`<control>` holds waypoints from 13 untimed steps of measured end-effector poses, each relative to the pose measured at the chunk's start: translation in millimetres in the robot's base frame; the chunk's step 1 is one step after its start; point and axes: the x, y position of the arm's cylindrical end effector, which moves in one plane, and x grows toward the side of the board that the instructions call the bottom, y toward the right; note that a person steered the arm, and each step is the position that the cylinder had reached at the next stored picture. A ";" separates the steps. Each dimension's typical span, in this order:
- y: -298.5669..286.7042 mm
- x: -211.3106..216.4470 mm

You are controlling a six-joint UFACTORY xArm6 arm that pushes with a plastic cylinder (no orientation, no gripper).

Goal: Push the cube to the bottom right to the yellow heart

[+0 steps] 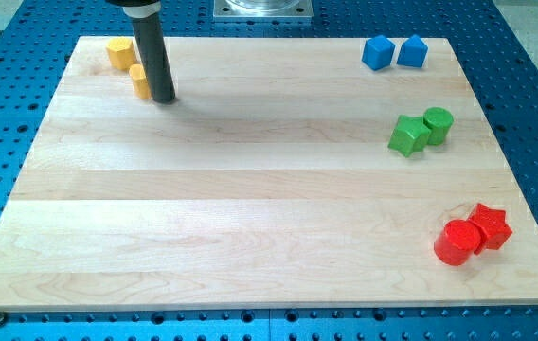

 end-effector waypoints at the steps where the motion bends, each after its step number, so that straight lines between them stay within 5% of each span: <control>1: -75.0 19.7; 2: -58.4 -9.9; 5: 25.1 12.2; 8: 257.8 -133.3; 11: 401.0 -133.2; 13: 243.8 -64.9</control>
